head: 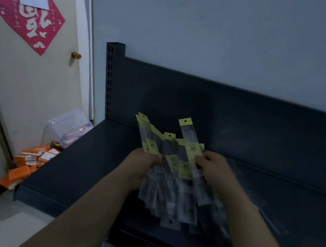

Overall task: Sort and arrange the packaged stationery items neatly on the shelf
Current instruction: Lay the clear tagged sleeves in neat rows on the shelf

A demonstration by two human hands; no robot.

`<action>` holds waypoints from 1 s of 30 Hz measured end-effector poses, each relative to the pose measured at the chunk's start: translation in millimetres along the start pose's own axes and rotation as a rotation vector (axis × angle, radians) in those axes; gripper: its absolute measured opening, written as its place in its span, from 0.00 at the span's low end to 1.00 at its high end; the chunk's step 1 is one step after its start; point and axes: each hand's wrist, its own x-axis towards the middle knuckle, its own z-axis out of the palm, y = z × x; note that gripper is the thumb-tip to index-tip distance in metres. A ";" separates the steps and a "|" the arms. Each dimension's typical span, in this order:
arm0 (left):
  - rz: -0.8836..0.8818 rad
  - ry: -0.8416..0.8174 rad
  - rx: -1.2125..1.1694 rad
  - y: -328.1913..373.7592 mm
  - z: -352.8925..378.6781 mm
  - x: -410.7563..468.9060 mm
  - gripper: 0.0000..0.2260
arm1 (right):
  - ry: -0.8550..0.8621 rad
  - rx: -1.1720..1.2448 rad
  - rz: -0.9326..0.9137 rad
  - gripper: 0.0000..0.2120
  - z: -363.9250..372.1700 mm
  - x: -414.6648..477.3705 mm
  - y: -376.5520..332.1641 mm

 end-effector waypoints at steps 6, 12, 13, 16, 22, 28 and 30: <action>0.054 -0.062 -0.088 -10.6 20.3 9.9 0.10 | -0.046 0.148 -0.052 0.13 -11.8 -8.0 1.9; 0.114 -0.064 -0.204 -9.5 20.2 6.1 0.11 | -0.199 0.142 -0.182 0.03 14.4 -16.6 -6.6; 0.124 -0.059 -0.219 -9.0 18.9 4.5 0.11 | -0.211 0.115 -0.206 0.04 17.6 -17.7 -7.9; 0.140 -0.022 -0.304 -6.3 8.9 3.2 0.11 | -0.259 0.092 -0.196 0.13 24.6 -19.1 -12.5; 0.186 -0.007 -0.394 0.5 -11.3 -1.2 0.11 | -0.432 -0.082 -0.290 0.15 36.7 -27.5 -25.1; 0.465 0.122 -0.228 6.0 -15.3 -8.1 0.20 | -0.618 -0.203 -0.351 0.17 61.0 -35.3 -48.5; 0.488 0.112 -0.180 10.4 -24.4 -10.9 0.23 | -0.588 -0.197 -0.361 0.17 64.1 -33.3 -56.4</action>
